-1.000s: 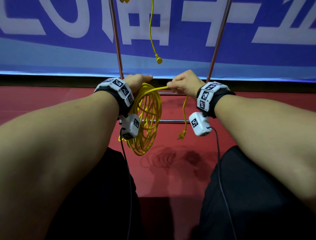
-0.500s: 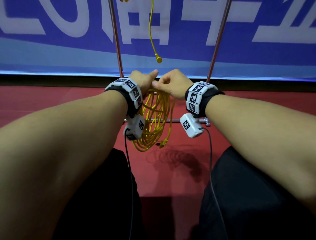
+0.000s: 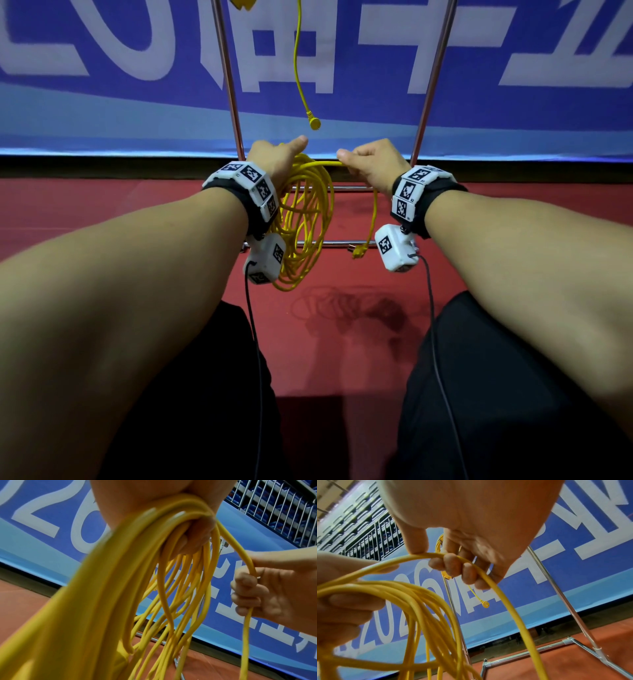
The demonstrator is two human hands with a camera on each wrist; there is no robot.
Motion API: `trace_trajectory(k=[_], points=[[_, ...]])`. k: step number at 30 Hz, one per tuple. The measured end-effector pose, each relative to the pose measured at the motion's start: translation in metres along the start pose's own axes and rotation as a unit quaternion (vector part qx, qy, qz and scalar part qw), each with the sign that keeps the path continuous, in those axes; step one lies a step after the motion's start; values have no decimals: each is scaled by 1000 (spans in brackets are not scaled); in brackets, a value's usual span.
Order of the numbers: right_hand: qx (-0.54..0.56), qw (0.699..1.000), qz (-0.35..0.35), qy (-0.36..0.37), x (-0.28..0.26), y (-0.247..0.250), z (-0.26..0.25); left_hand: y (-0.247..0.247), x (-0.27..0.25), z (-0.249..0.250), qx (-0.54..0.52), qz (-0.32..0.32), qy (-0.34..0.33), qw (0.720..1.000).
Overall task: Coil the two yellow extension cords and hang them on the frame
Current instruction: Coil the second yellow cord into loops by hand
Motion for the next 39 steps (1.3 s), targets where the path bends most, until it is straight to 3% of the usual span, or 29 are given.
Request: trace_trajectory(k=[8,14,20,26,28,34,39], points=[[-65,995,-26,68,-4,-11,-24,-6,-9,-2,24,-53,30,998],[-115,987,-46,101,-8,-24,-39,-15,-10,2,84,-72,-1,994],[-56,992,-58,93,-8,-21,-34,-12,-11,8,110,-30,-26,993],[-62,984,-158,49,-8,-23,0,4,-9,13,80,30,-36,996],[-6,983,-181,5,-11,-25,9,8,-7,13,67,38,-35,996],[69,993,-89,-33,0,-19,0,8,-8,9,60,20,-24,998],[-7,998,-62,7,1,-14,-1,4,-12,5,2,-32,21,999]])
Point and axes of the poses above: each hand's wrist, its own x-axis towards the middle knuckle, its own y-axis out of the back of the hand, z = x × y, the point moved 5 cm from there along x, towards the middle knuckle, and after that the axes turned 4 degrees about -x, right-handed, at the moved point
